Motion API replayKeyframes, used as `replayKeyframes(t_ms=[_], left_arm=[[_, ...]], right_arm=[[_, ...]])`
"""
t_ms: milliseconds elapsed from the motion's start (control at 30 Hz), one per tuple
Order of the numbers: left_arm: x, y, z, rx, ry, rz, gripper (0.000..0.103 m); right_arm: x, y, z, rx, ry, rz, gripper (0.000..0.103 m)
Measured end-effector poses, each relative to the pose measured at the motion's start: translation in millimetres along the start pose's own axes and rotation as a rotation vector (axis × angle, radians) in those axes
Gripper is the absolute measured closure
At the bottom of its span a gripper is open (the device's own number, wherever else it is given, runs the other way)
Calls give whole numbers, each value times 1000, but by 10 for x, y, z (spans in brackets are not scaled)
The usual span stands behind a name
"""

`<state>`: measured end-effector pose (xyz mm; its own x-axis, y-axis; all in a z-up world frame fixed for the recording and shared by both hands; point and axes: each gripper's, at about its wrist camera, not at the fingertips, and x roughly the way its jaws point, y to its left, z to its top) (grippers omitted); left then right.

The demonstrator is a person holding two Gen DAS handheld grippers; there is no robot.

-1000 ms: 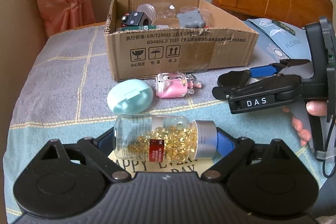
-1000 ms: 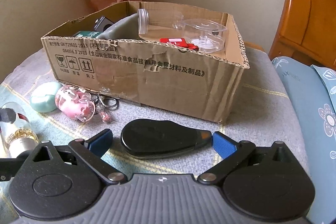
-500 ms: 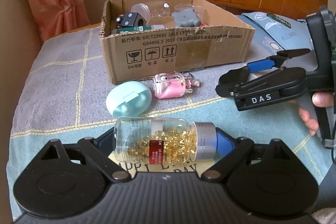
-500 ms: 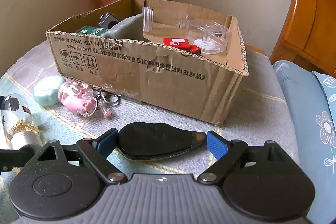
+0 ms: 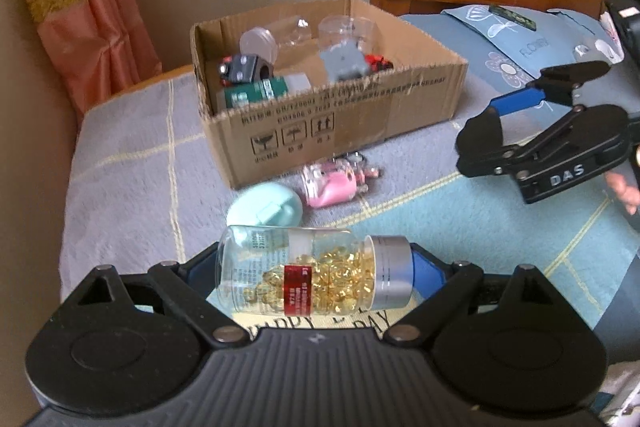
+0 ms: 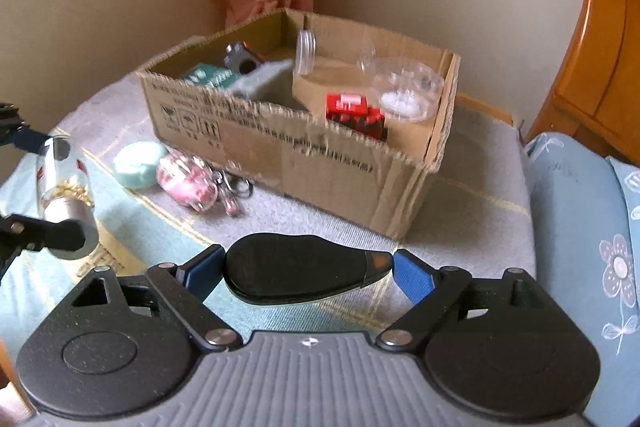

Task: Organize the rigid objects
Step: 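Carry the capsule bottle into the box and open the left tool while the right tool drops the case there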

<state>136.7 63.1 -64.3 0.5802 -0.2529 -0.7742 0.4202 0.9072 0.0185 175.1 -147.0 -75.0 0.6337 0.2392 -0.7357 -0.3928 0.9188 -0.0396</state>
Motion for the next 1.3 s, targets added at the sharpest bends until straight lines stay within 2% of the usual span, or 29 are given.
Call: replayKeyframes(t_ms=[133, 333, 500, 667, 800, 967, 1100, 1300], left_arm=[[-110, 76, 227, 10, -14, -9, 10], [-138, 175, 836, 24, -83, -6, 10], [68, 121, 1426, 53, -119, 0, 10], [446, 24, 1854, 31, -96, -14, 10], [768, -7, 2003, -18, -56, -11, 10], [1022, 60, 2048, -99, -55, 16, 9], [981, 157, 2034, -149, -52, -17, 9], [757, 199, 1949, -108, -76, 7, 8]], right_arm=[[-207, -31, 175, -20, -53, 8, 10], [-330, -106, 437, -32, -121, -5, 10], [-285, -170, 605, -36, -141, -12, 10], [-211, -244, 724, -35, -136, -18, 10], [-180, -271, 752, -31, -138, -16, 10], [-111, -303, 758, -25, -127, -13, 10], [-84, -334, 761, -22, -123, -10, 10], [-22, -386, 841, -22, -122, -9, 10]])
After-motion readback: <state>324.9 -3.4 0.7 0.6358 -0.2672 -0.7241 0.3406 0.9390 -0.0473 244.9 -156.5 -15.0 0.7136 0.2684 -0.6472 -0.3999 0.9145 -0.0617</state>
